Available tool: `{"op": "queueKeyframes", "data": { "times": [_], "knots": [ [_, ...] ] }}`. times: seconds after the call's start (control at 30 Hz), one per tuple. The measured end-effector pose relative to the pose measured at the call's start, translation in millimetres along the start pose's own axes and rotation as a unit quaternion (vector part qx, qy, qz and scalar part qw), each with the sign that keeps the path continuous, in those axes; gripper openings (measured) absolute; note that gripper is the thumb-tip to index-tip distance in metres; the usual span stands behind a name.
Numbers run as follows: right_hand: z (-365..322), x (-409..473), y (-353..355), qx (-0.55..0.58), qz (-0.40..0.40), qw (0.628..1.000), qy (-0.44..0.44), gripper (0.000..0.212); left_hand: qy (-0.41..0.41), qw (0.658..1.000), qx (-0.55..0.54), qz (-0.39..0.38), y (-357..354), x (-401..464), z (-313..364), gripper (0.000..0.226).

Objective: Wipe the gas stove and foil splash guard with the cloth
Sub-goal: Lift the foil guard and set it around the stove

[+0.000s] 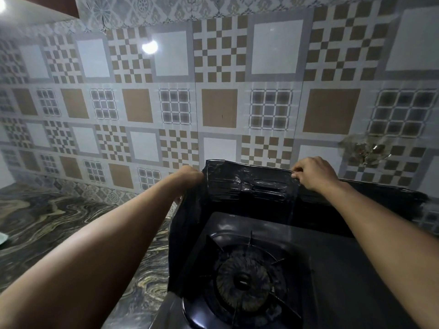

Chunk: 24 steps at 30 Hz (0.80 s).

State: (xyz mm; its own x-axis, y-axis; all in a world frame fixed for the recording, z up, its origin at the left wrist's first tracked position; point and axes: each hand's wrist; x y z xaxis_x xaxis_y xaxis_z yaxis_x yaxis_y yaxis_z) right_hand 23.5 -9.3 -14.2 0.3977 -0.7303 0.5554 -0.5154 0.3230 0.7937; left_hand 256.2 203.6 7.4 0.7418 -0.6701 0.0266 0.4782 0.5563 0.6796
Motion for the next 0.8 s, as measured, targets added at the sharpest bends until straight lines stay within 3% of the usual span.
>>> {"op": "queueKeyframes", "data": {
  "times": [0.13, 0.33, 0.5, 0.8],
  "knots": [
    [0, -2, 6, -0.004, -0.001, 1.000, 0.006, 0.010, -0.046, 0.994, 0.089, 0.039, -1, 8, 1, 0.042],
    [5, -2, 10, -0.023, -0.001, 1.000, 0.011, 0.012, -0.096, 0.980, 0.160, 0.066, -7, 12, 4, 0.030],
    [10, 0, 15, -0.009, -0.008, 1.000, 0.010, 0.015, -0.107, 0.977, 0.167, 0.075, -15, 15, 5, 0.045],
    [11, 0, 16, -0.006, 0.006, 1.000, 0.000, 0.012, -0.095, 0.981, 0.145, 0.084, -19, 24, 6, 0.027]
  ]
}}
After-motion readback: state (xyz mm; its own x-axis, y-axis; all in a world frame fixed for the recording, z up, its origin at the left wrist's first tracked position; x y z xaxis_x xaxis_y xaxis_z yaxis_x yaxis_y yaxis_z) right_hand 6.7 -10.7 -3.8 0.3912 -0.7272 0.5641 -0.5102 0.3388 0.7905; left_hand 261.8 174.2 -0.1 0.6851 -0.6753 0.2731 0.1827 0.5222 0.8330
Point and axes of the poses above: each hand's wrist, its own x-axis towards the middle knuckle, its own y-axis out of the back of the hand, z = x × y, and after that the axes turned 11 degrees about z, right-handed
